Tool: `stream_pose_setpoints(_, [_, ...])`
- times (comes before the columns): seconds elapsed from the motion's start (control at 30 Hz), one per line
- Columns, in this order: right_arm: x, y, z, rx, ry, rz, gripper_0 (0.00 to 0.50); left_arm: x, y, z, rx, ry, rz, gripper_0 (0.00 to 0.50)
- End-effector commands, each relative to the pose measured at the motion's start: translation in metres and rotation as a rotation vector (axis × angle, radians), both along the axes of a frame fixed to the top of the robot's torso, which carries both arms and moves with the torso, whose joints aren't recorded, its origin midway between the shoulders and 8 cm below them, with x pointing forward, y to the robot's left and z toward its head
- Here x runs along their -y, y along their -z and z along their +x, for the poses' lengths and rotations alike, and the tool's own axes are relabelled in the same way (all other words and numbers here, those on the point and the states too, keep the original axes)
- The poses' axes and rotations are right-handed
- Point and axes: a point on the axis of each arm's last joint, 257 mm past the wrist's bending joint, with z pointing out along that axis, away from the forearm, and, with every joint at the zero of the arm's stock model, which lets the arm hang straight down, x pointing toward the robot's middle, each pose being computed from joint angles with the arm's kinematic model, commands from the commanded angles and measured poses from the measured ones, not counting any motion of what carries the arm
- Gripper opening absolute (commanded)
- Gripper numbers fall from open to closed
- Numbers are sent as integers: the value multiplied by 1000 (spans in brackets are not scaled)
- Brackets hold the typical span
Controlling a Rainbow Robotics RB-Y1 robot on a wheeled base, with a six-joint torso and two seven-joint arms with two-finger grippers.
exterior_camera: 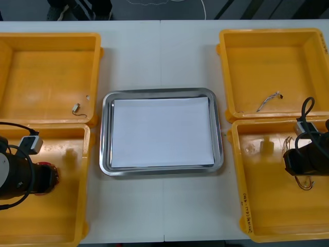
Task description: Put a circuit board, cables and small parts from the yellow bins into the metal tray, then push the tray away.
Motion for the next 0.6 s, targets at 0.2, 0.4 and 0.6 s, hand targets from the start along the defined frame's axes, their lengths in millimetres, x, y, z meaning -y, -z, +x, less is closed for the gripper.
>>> stream_pose_setpoints(0.2, [-18,-64,18,59,-77,8,0,8,7,-13,12,-109,-38,500])
stream_pose_setpoints(0.4, [-48,-90,13,48,-72,58,0,13,14,-15,11,-95,-24,500])
stream_pose_setpoints(0.6, [-81,-104,2,34,-99,91,0,15,19,-15,10,-92,-11,500])
